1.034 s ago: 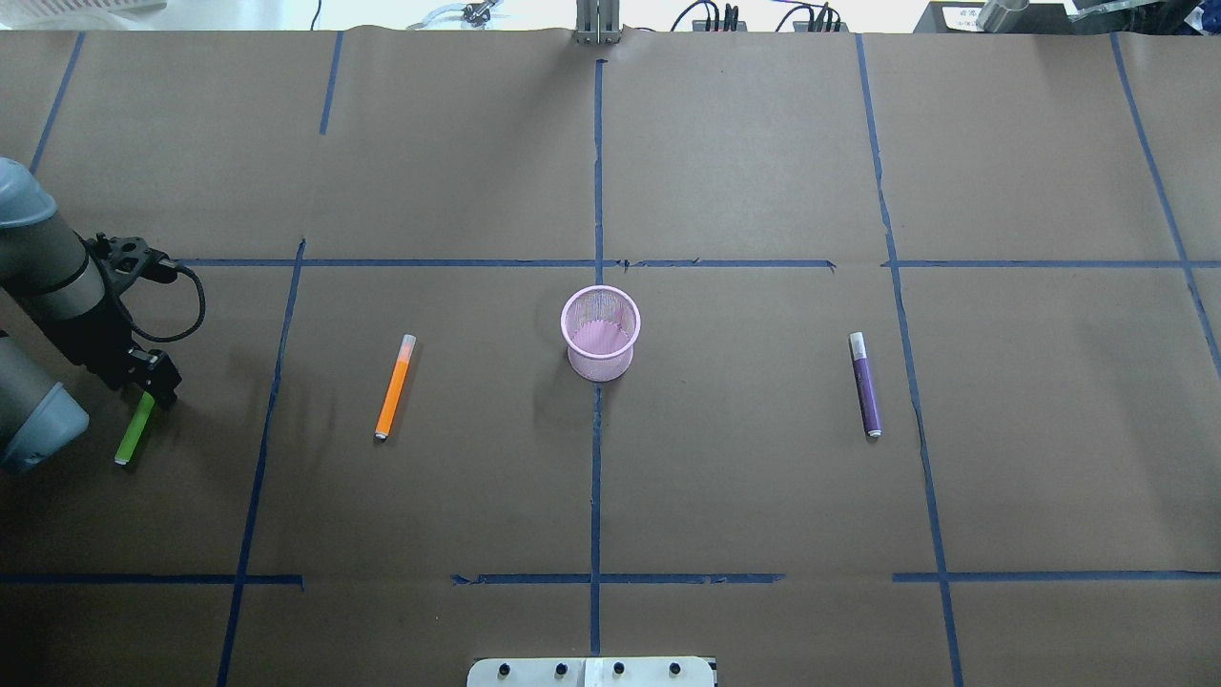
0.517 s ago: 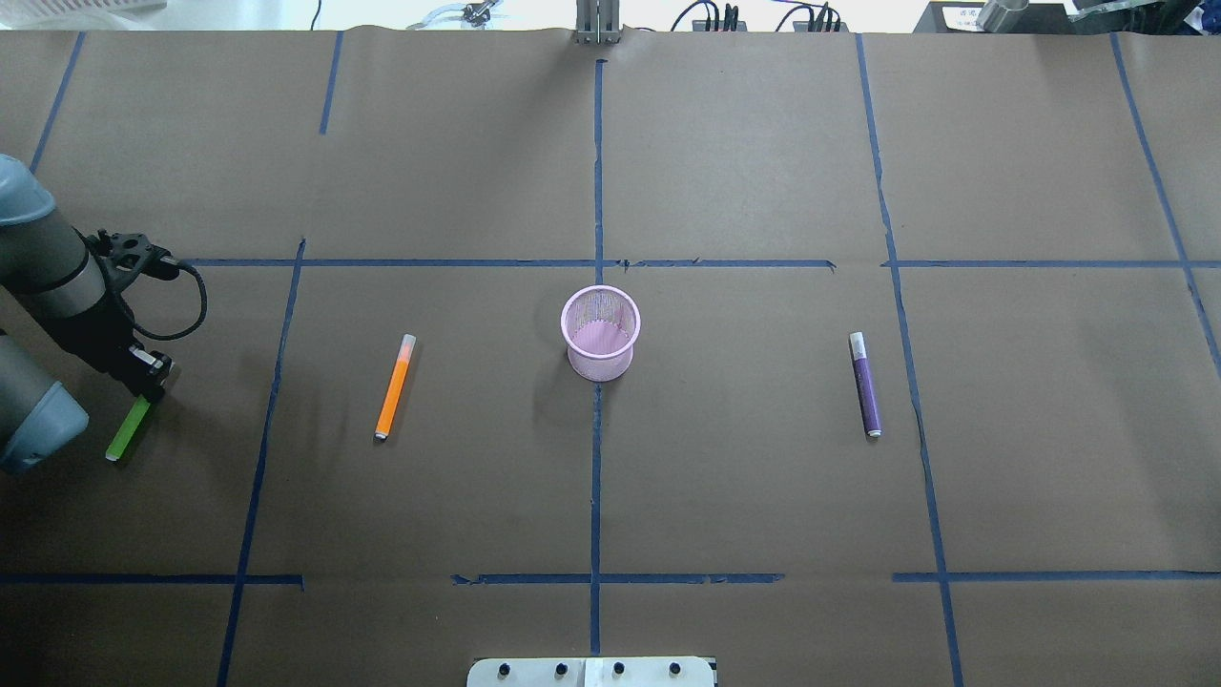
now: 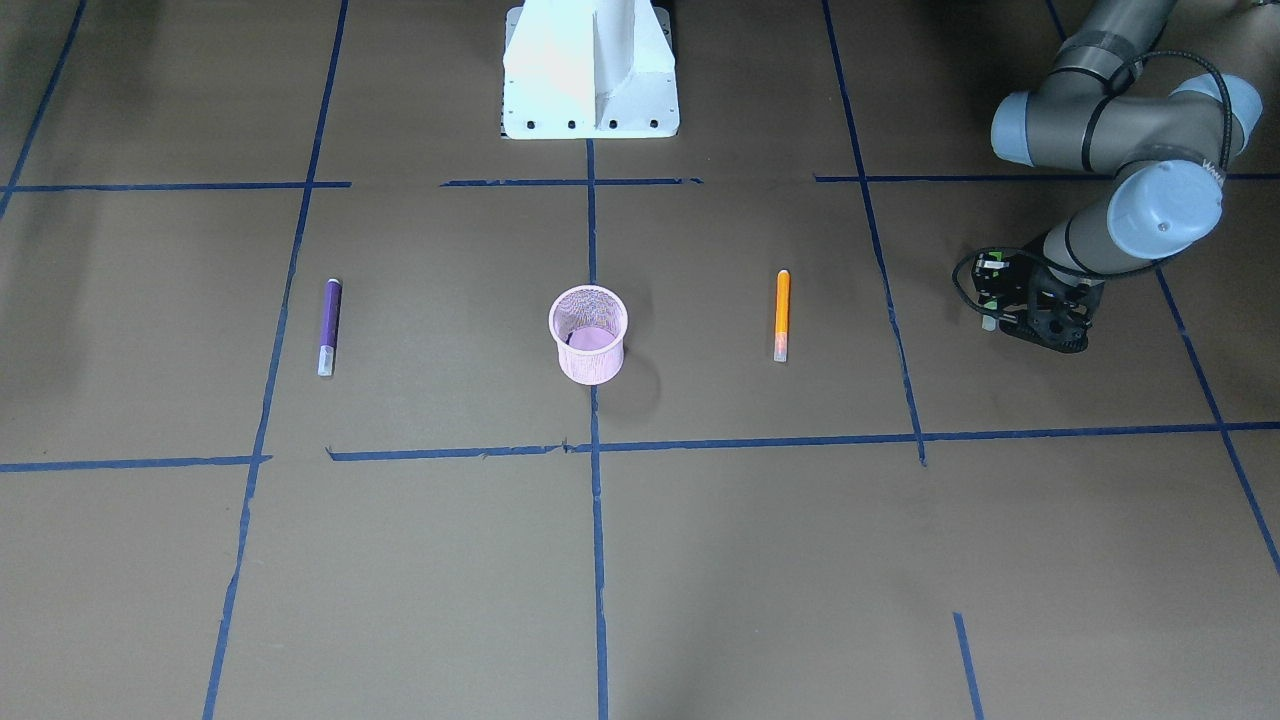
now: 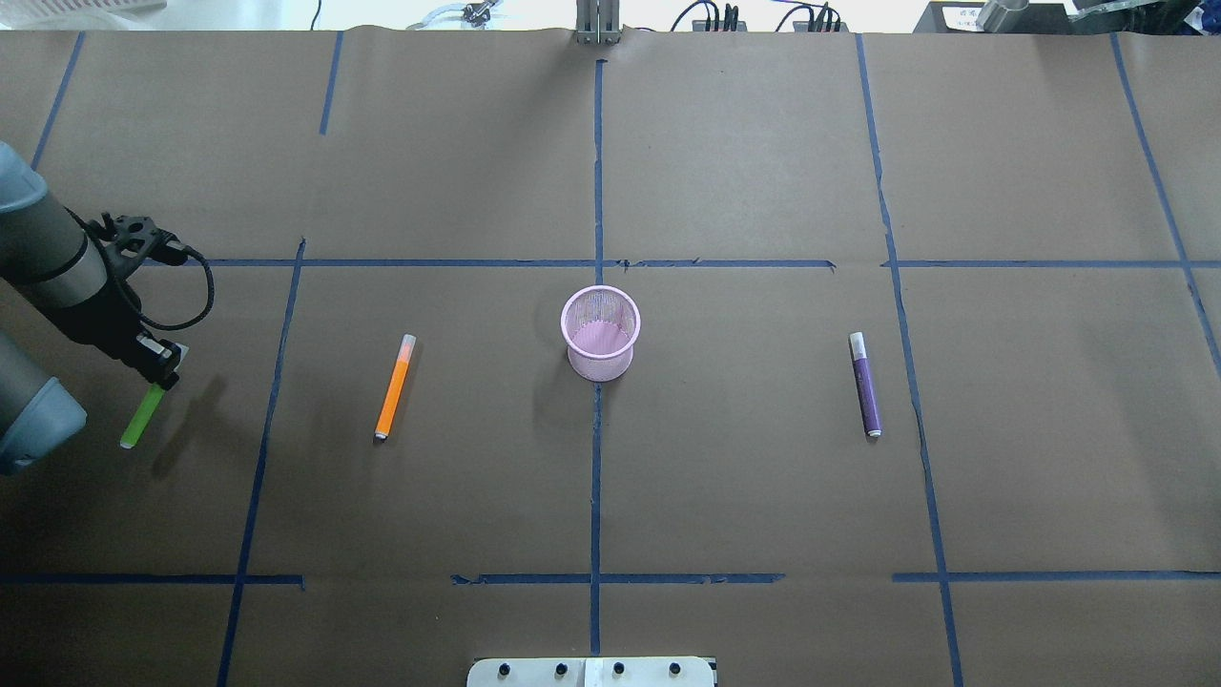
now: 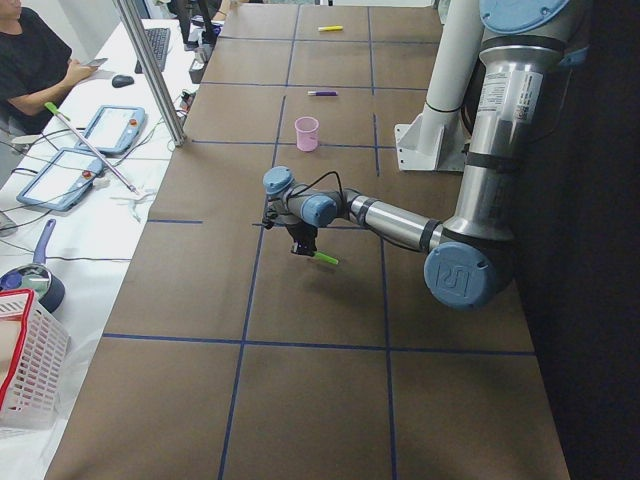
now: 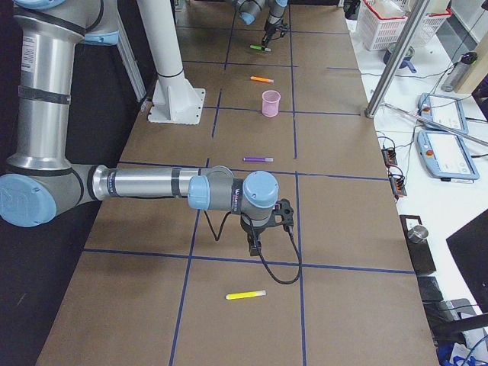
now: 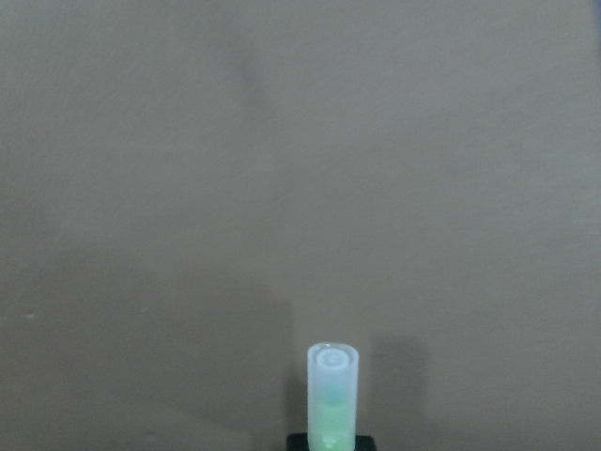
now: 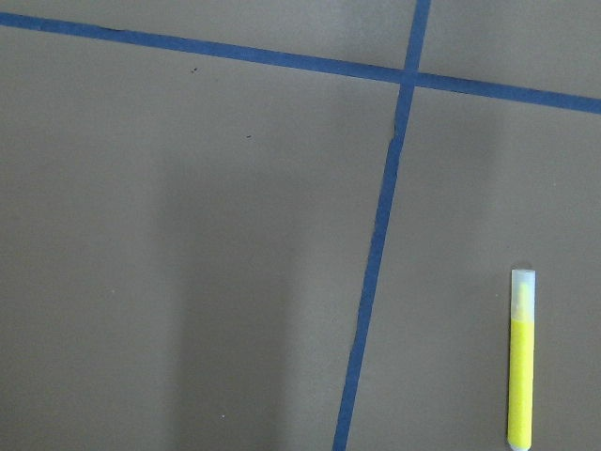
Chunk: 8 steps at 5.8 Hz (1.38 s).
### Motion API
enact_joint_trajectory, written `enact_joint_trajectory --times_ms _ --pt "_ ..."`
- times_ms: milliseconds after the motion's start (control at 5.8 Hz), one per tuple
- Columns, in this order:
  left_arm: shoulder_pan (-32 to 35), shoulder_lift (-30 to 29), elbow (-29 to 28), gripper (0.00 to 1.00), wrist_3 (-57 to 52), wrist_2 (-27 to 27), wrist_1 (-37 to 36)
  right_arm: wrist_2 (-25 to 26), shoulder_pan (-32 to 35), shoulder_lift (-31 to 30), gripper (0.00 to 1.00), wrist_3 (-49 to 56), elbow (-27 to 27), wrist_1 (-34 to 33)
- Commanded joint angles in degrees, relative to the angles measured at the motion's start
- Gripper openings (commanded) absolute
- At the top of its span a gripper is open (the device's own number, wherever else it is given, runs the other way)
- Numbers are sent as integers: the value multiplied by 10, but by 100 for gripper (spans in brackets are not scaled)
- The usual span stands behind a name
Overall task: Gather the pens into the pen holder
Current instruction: 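Carry the green marker with the left gripper and drop it into the pink holder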
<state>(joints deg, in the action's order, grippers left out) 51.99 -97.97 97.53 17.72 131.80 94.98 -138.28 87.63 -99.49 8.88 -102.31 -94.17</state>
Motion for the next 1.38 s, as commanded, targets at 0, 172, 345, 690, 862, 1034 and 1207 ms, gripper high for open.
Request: enact_joint_trajectory --times_ms 0,172,345,690,862,1034,1207 --pt "-1 -48 70 0 41 -1 -1 -1 0 0 100 1 -3 1" --pt "-6 -128 76 0 115 -5 -1 -1 0 1 100 2 -3 1" --pt "-20 -192 79 0 157 -21 -1 -1 0 2 100 3 -2 1" --pt "-91 -263 81 0 180 -136 66 -1 0 3 100 3 -1 0" --pt "-167 -274 73 0 258 -274 121 -1 0 3 100 3 0 0" --pt "-212 -303 49 1 353 -349 129 -1 0 4 100 3 2 0" --pt "-213 -333 27 6 415 -353 129 -1 0 4 100 3 3 0"
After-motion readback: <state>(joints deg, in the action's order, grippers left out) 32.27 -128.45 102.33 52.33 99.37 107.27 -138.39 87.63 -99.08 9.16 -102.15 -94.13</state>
